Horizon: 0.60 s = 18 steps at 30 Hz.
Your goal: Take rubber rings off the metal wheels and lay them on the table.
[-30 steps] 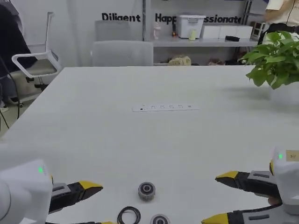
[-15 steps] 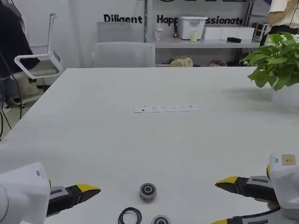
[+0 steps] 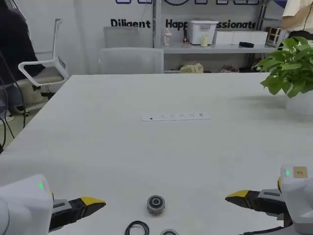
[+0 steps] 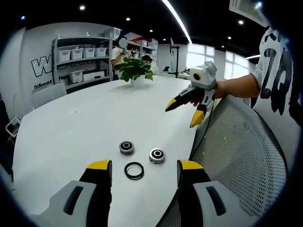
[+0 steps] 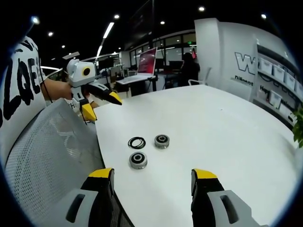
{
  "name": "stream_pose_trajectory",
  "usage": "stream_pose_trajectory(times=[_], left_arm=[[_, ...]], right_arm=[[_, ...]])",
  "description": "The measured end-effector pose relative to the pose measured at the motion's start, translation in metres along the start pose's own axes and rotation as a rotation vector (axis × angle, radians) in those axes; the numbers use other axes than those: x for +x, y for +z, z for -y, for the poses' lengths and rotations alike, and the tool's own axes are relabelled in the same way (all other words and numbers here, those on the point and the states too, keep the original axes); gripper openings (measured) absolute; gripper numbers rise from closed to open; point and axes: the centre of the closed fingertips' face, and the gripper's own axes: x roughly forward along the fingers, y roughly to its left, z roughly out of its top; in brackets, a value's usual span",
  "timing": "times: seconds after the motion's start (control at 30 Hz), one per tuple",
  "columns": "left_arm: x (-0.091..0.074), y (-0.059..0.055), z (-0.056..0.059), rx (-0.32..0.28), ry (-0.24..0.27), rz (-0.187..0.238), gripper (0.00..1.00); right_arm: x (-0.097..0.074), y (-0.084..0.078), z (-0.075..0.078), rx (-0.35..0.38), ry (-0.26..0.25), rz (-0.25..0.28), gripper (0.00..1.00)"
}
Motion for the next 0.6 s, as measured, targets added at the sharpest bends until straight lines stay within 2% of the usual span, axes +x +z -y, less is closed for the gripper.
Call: stream_pose_trajectory(times=[0.6], left_arm=[[0.0003, -0.0011, 0.0019, -0.004, 0.000, -0.004, 0.54]], right_arm=[[0.0019, -0.0035, -0.0017, -0.003, 0.010, -0.014, 0.65]])
